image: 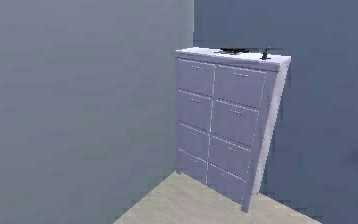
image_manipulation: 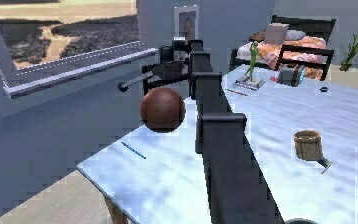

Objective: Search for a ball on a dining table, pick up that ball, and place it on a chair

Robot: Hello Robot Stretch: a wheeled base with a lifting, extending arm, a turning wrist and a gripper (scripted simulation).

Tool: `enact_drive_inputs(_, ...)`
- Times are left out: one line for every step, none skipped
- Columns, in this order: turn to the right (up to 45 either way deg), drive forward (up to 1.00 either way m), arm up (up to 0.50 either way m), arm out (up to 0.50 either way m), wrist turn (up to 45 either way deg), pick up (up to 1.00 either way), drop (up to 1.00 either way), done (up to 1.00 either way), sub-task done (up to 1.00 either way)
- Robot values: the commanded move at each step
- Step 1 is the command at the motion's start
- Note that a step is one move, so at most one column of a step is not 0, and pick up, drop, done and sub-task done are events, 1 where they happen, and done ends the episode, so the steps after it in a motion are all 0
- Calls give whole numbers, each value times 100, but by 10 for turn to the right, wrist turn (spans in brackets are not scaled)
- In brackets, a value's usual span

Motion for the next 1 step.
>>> enact_drive_inputs(0,0,0,0,300,0,0,0,0)
